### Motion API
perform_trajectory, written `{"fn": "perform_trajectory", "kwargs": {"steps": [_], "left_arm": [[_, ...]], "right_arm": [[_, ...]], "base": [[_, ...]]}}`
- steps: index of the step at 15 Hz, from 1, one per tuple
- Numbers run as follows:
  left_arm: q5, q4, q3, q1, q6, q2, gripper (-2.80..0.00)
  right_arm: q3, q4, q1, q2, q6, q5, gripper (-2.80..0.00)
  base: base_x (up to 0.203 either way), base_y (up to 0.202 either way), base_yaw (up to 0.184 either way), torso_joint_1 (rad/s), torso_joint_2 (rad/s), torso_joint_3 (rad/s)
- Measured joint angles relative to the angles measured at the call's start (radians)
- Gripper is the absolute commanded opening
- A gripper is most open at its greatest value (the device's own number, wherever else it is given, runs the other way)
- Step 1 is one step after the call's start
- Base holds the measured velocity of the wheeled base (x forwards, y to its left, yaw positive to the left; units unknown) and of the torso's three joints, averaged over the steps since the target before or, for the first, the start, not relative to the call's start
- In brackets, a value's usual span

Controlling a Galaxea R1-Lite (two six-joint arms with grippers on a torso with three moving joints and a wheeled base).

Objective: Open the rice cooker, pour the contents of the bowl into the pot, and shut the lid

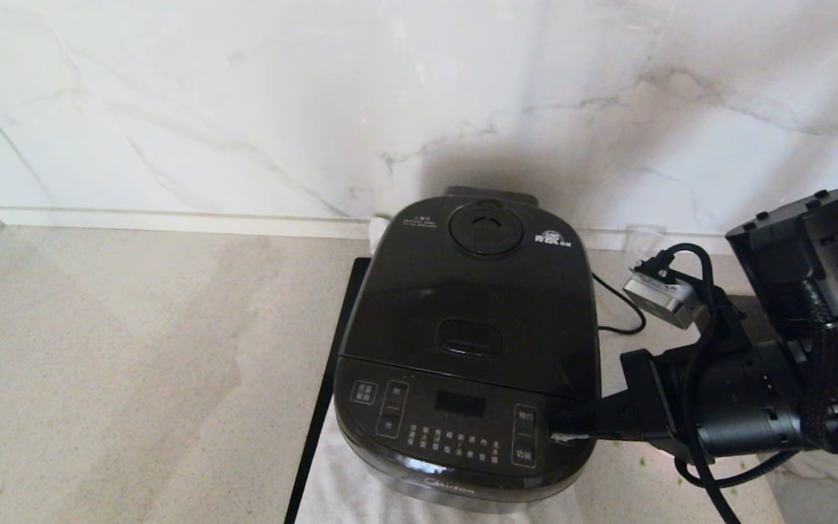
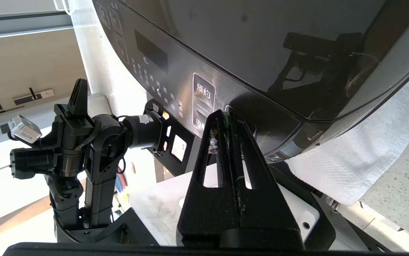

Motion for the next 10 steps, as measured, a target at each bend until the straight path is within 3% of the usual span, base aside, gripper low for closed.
{"fn": "perform_trajectory", "kwargs": {"steps": [7,10], "left_arm": [[-0.001,0.0,0.0,0.0,0.001,0.0,-2.8],[0.0,0.0,0.0,0.0,0.001,0.0,-2.8]], "right_arm": [[-0.055,0.007,-0.011,-0.088,0.003,-0.017,-2.8],[-0.114,0.029,-0.1,-0.16,-0.009,-0.024,-2.8]], "base": [[0.0,0.0,0.0,0.0,0.0,0.0],[0.0,0.0,0.0,0.0,0.0,0.0]]}}
